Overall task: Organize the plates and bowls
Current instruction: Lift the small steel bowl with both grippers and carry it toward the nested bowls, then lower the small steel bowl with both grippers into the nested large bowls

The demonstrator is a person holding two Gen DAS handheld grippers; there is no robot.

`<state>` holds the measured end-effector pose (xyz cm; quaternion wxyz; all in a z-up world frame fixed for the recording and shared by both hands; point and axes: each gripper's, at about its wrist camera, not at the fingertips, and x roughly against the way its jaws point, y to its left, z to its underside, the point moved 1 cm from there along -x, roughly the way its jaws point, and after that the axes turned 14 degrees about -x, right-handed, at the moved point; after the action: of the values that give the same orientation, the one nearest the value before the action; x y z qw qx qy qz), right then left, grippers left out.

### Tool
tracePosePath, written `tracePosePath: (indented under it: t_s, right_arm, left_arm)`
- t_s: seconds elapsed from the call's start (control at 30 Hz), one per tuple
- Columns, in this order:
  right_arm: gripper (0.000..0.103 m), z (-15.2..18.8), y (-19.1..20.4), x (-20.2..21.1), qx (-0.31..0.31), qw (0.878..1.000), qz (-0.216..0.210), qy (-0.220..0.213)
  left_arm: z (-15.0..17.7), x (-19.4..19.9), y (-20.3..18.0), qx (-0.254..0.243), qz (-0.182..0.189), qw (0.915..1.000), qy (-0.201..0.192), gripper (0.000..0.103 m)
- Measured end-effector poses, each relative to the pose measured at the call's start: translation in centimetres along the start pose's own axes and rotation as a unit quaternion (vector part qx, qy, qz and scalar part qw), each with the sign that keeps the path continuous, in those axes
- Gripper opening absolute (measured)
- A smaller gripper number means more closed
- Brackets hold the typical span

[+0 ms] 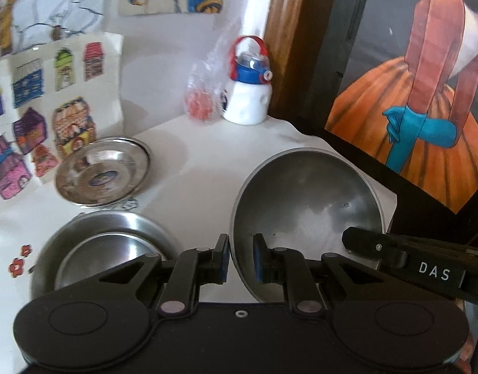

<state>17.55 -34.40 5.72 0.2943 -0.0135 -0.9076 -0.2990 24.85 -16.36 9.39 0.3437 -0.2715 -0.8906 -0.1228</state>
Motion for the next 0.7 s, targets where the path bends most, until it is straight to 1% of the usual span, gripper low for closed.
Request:
tracePosePath:
  t_s: [0.13, 0.4, 0.7]
  right_arm:
    - [0.013, 0.6, 3.1, 0.2, 0.02, 1.0, -0.012, 0.001]
    - [0.013, 2.2, 8.0, -0.1, 0.056, 0.998, -0.031, 0.016]
    - [0.014, 3.9, 12.1, -1.5, 0.09, 0.994, -0.044, 0.047]
  left_arm:
    - [0.5, 2.1, 2.2, 0.013, -0.003, 0.9999, -0.01, 0.017]
    - [1.6, 5.8, 6.3, 0.026, -0.028, 0.9989, -0.026, 0.017]
    - [4.1, 7.6, 10.2, 0.052, -0.038, 0.9978, -0.016, 0.017]
